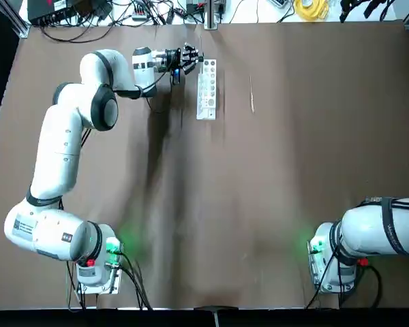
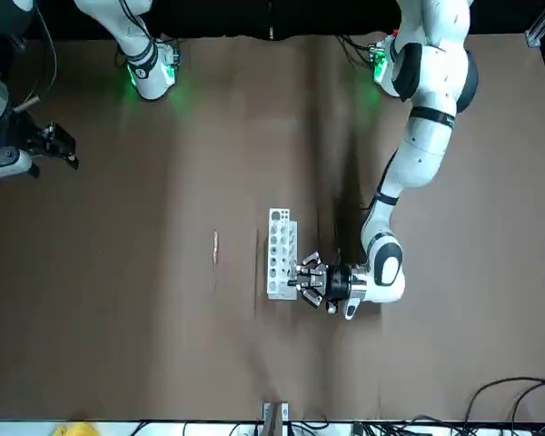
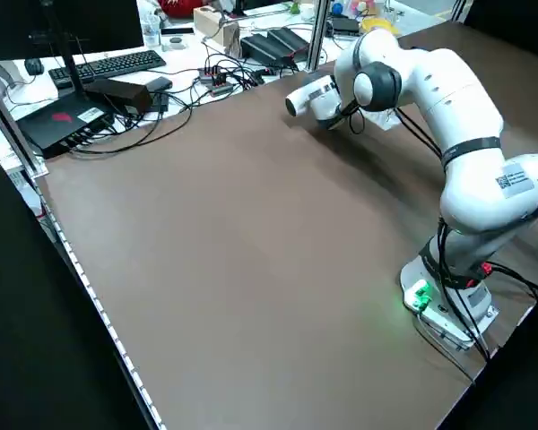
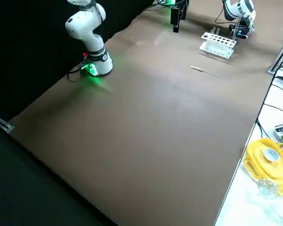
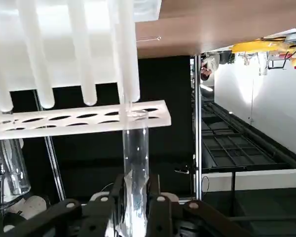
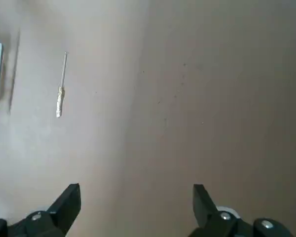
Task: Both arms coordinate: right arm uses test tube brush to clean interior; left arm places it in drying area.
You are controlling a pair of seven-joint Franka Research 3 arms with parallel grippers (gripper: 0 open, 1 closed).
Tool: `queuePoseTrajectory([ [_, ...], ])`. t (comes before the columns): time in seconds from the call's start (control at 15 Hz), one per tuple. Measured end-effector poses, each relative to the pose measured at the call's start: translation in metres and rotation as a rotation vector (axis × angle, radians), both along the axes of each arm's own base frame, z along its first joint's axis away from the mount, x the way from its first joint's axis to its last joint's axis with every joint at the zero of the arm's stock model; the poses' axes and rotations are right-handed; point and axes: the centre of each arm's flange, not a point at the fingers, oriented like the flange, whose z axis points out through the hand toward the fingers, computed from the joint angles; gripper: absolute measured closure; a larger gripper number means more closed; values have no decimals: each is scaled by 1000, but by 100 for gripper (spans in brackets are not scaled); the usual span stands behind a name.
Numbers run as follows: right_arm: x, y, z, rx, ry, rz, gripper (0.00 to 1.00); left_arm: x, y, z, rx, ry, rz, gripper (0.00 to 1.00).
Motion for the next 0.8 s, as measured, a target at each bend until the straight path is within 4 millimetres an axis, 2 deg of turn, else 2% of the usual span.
queuePoseTrajectory([
  [0.67,0,6,0,0,-1,11,0,2,5,-1,9,-27,7,77],
  [0.8,-1,12,0,0,-1,23,0,2,5,-1,9,-34,8,77],
])
